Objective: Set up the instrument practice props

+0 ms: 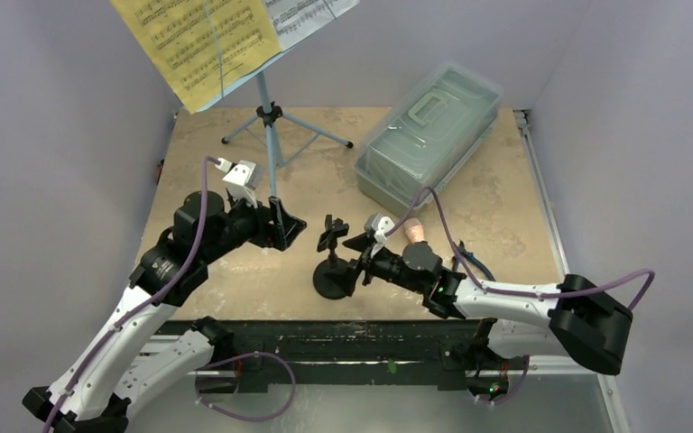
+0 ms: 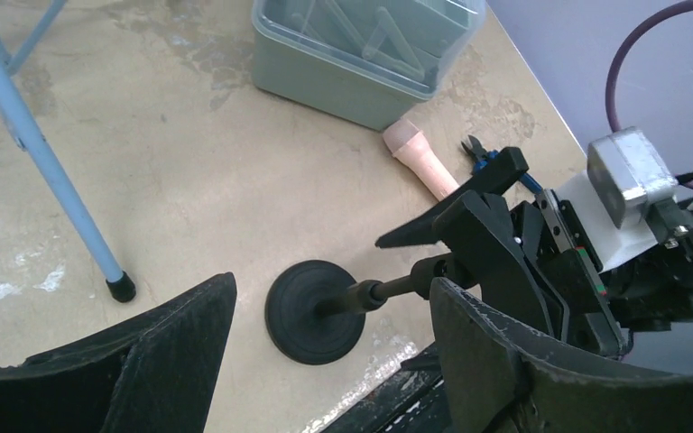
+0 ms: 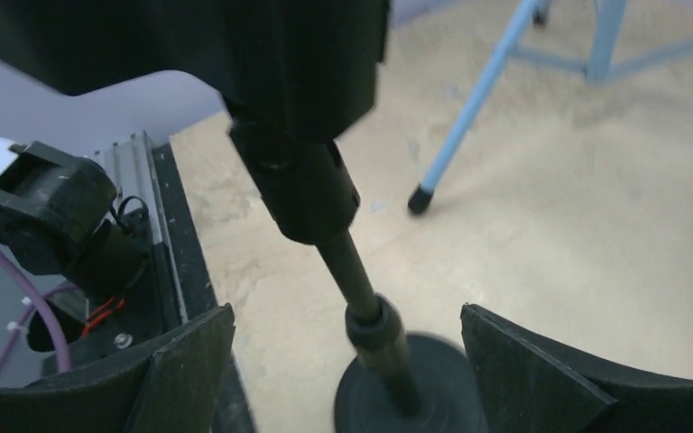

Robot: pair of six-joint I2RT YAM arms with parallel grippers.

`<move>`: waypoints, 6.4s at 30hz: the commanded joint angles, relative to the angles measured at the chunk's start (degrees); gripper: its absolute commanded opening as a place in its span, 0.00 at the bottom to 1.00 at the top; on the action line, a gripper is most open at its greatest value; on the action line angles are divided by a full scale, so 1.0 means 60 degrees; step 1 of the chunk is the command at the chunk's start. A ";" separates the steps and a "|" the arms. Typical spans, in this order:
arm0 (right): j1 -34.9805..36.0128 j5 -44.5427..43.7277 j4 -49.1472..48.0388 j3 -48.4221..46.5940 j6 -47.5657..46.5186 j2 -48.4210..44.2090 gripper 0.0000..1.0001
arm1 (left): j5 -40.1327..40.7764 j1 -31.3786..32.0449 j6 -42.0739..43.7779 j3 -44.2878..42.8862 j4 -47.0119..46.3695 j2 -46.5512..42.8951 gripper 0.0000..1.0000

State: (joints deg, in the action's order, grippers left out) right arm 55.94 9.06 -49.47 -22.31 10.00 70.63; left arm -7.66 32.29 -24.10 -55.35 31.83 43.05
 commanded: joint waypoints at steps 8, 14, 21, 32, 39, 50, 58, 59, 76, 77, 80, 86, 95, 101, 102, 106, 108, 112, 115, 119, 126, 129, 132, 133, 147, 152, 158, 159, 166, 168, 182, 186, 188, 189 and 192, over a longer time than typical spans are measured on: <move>0.3146 -0.9234 0.8702 -0.3218 0.5966 0.0061 0.99 | 0.1757 -0.0006 0.0673 -0.0415 -0.0575 -0.0709 0.78; 0.4249 -1.3203 1.0716 -0.5487 0.7844 0.2747 0.99 | 0.1967 -0.0006 0.0758 -0.0706 -0.0177 -0.0852 0.78; 0.4273 -1.6613 2.1230 -0.9000 1.8818 0.6983 0.89 | 0.2234 -0.0007 0.0580 -0.0845 0.0193 -0.1150 0.78; 0.4410 -1.8253 2.1488 -0.7550 1.9982 0.6281 0.37 | 0.2015 0.0001 0.0351 -0.0780 -0.0216 -0.0715 0.77; 0.4781 -1.8312 2.1360 -0.6257 2.1149 0.5643 0.00 | 0.0743 -0.0007 -0.0361 -0.0177 -0.1343 -0.0356 0.77; 0.4899 -1.8086 2.1475 -0.6772 2.0345 0.5785 0.99 | -0.3201 0.0004 -0.1500 0.0983 -0.3822 0.0502 0.78; 0.6284 -1.7464 2.1470 -0.5829 1.9982 0.4265 0.99 | -0.2882 0.0003 -0.1418 0.1097 -0.3655 0.0273 0.80; 0.6593 -1.7501 2.1471 -0.5789 1.9826 0.4169 0.99 | -0.2967 -0.0001 -0.1424 0.1178 -0.3748 0.0308 0.80; 0.9001 -1.5159 2.0006 -0.5764 2.0469 0.0286 0.99 | -0.3720 0.0007 -0.1565 0.1506 -0.4517 0.0720 0.80; 0.9001 -1.5050 1.9059 -0.5532 1.9524 -0.0370 0.99 | -0.4036 0.0006 -0.1653 0.1570 -0.4704 0.0679 0.80; 0.9001 -1.4249 1.3543 -0.4472 1.3389 -0.1893 0.99 | -0.5482 0.0001 -0.2122 0.2107 -0.6283 0.0457 0.80; 0.8991 -1.2353 0.8796 -0.2296 0.7625 -0.3970 0.99 | -0.6924 0.0273 -0.2299 0.3790 -0.9329 0.0029 0.83; 0.8997 -1.0908 0.9701 -0.3105 0.5128 -0.4293 0.99 | -0.6242 0.1395 -0.1028 0.5261 -1.0497 0.0249 0.80; 0.9001 -0.9800 1.1202 -0.5309 0.2887 -0.4186 0.99 | -0.4267 0.2677 -0.0530 0.5671 -1.1726 0.0524 0.77; 0.9001 -0.9781 1.1274 -0.5502 0.2603 -0.4316 0.99 | -0.4058 0.2889 -0.0608 0.5786 -1.2140 0.0689 0.77; 0.9003 -1.0063 1.1282 -0.6025 0.1818 -0.5050 0.99 | -0.3898 0.3719 -0.0424 0.5752 -1.2752 0.1943 0.77; 0.9001 -1.0467 1.0964 -0.6115 0.1327 -0.5423 0.99 | -0.3649 0.4198 0.0102 0.5542 -1.2719 0.2636 0.76; 0.9001 -1.0741 0.9781 -0.5870 0.0223 -0.6217 0.99 | -0.2871 0.4685 0.0595 0.5360 -1.3901 0.4157 0.76; 0.9001 -1.1303 0.9050 -0.5441 -0.0408 -0.6784 0.99 | -0.2857 0.4784 0.0409 0.5027 -1.5099 0.5275 0.73; 0.9001 -1.1886 0.8920 -0.5168 -0.0636 -0.7288 0.99 | -0.2451 0.5014 0.0239 0.4654 -1.6467 0.6477 0.67; 0.9001 -1.3145 0.8615 -0.4712 -0.0653 -0.7276 0.99 | 0.0678 0.5316 0.1039 0.4817 -1.6598 0.6509 0.28; 0.8990 -1.3835 0.8150 -0.4522 -0.1031 -0.7029 0.99 | 0.2433 0.5340 0.1815 0.4958 -1.5288 0.5492 0.03; 0.8974 -1.4053 0.6739 -0.4037 -0.2431 -0.6975 0.99 | 0.3971 0.5340 0.2765 0.4798 -1.3485 0.4284 0.00; 0.8927 -1.4152 0.6180 -0.3845 -0.2883 -0.6992 0.99 | 0.4781 0.5340 0.2910 0.4724 -1.2863 0.3858 0.00; 0.2381 -0.9184 1.0380 -0.5005 0.1284 -0.3009 0.99 | 0.8716 0.5326 0.2343 0.6004 -1.2133 0.2389 0.00; -0.0090 -0.7076 1.0608 -0.4721 0.2429 -0.2015 0.99 | 0.9011 0.5338 0.1951 0.6377 -1.3007 0.2957 0.00; -0.2053 -0.5673 1.0927 -0.3590 0.3431 -0.1932 0.99 | 0.8590 0.5339 0.1452 0.6767 -1.3131 0.2498 0.08; -0.2301 -0.5614 1.1153 -0.3542 0.3550 -0.1797 0.99 | 0.8521 0.5335 0.1328 0.6754 -1.2824 0.2333 0.16; -0.3196 -0.5646 1.1781 -0.3783 0.3401 -0.0213 0.99 | 0.7658 0.5328 0.0274 0.6730 -1.1426 0.1015 0.81; -0.3267 -0.5795 1.1933 -0.4042 0.3224 0.0594 0.99 | 0.7329 0.5339 0.0082 0.6618 -1.0971 0.0564 0.84; -0.3410 -0.5836 1.1838 -0.5090 0.2571 0.3554 0.88 | 0.5214 0.5326 -0.0712 0.5554 -0.5922 -0.3639 0.86; -0.3416 -0.6009 1.1956 -0.5128 0.2691 0.3637 0.76 | 0.5266 0.5326 -0.0621 0.4757 -0.4540 -0.4311 0.89; -0.3418 -0.6063 1.1826 -0.4993 0.2731 0.3389 0.70 | 0.5205 0.5326 -0.0262 0.4431 -0.4363 -0.4416 0.91; -0.3406 -0.5971 1.1757 -0.4932 0.2762 0.3272 0.66 | 0.5137 0.5326 0.0034 0.4266 -0.4355 -0.4402 0.92; -0.3403 -0.5618 1.1576 -0.4765 0.2747 0.2986 0.52 | 0.4950 0.5326 0.0932 0.3680 -0.4242 -0.4126 0.96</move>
State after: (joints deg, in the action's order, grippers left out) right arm 35.86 -25.87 21.78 -51.35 26.35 92.03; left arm 24.64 64.27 -25.52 -28.03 2.66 16.88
